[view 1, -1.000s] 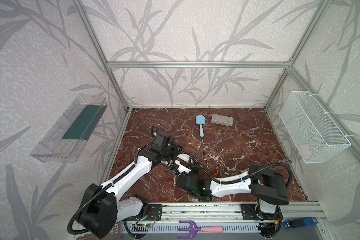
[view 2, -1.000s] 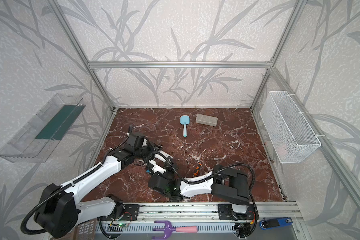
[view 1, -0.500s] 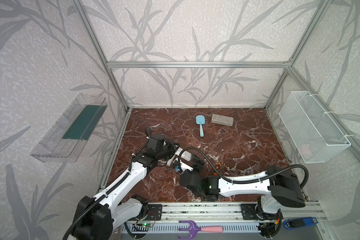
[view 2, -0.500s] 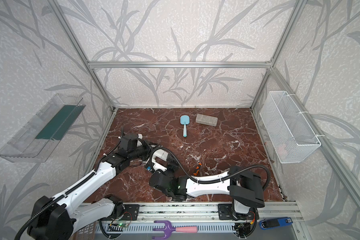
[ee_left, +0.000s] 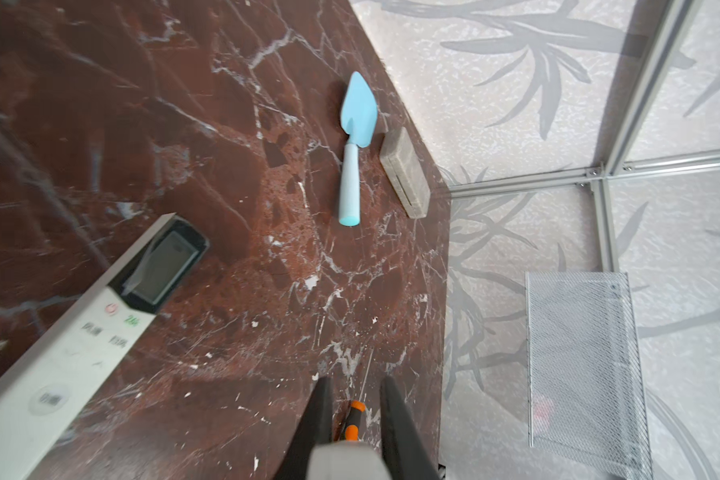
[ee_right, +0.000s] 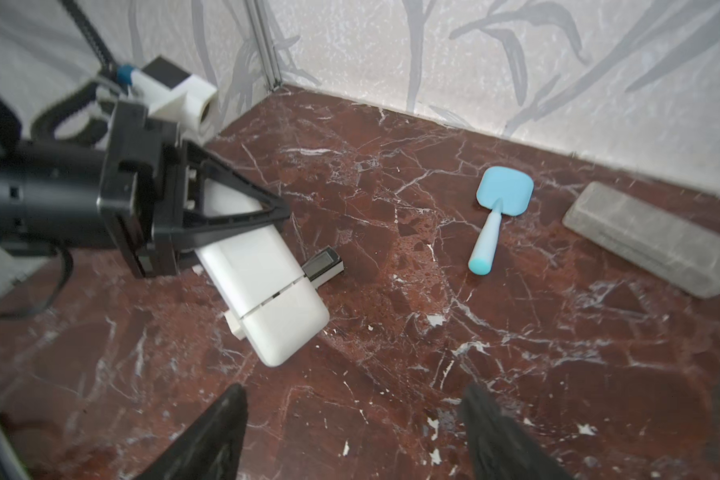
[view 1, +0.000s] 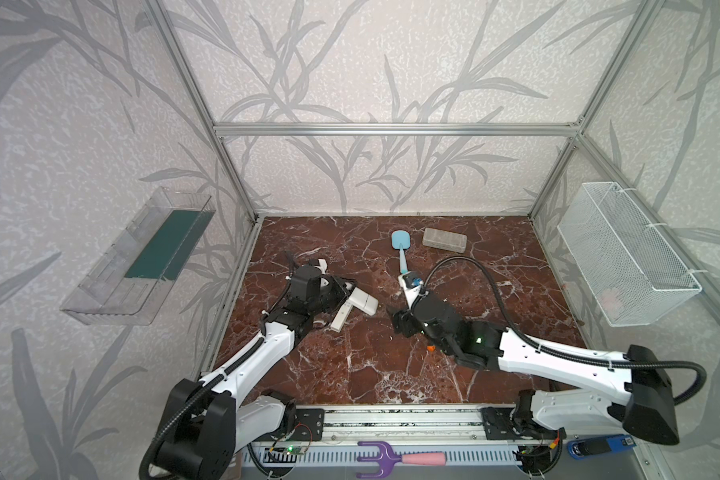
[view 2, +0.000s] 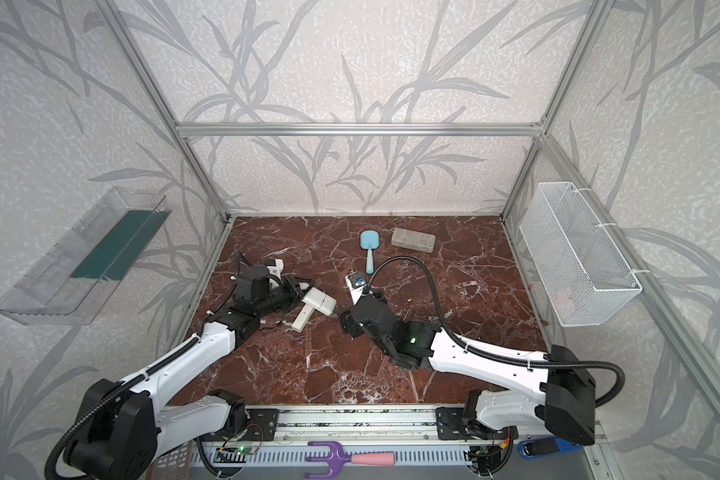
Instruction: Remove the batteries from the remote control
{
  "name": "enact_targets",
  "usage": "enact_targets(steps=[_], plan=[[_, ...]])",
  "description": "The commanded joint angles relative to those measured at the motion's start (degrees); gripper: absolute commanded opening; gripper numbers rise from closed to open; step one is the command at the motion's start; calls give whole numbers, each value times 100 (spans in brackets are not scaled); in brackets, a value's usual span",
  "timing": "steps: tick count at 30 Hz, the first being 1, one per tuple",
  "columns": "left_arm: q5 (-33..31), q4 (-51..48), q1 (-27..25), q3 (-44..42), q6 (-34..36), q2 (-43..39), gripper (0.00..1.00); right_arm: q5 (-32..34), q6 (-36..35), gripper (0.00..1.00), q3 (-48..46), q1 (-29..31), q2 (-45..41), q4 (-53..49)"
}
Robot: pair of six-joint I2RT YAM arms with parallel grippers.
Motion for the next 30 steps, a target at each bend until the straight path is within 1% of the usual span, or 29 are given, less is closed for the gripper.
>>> enact_targets(steps=[1, 5, 9, 13, 19, 24, 30], plan=[[577, 1240, 31, -26, 104, 106, 0, -1567, 1557, 80, -355, -612, -233, 280], [909, 2194, 31, -90, -119, 360, 0, -2364, 2242, 80, -520, -1059, -179, 680], [1320, 2930, 30, -8, -361, 703, 0, -2847, 2534, 78, -378, -1218, 94, 828], [1633, 3359, 16, 76, -587, 1005, 0, -3051, 2680, 78, -297, -1263, 339, 988], [1615, 3654, -21, -2, -768, 1136, 0, -3346, 2944, 76, -361, -1334, 661, 1572], [1650, 3827, -39, -20, -888, 1199, 0, -3429, 3213, 72, -485, -1407, 832, 1969], [1698, 4107, -72, -18, -1013, 1372, 0, -3598, 3563, 70, -548, -1514, 1098, 2434]])
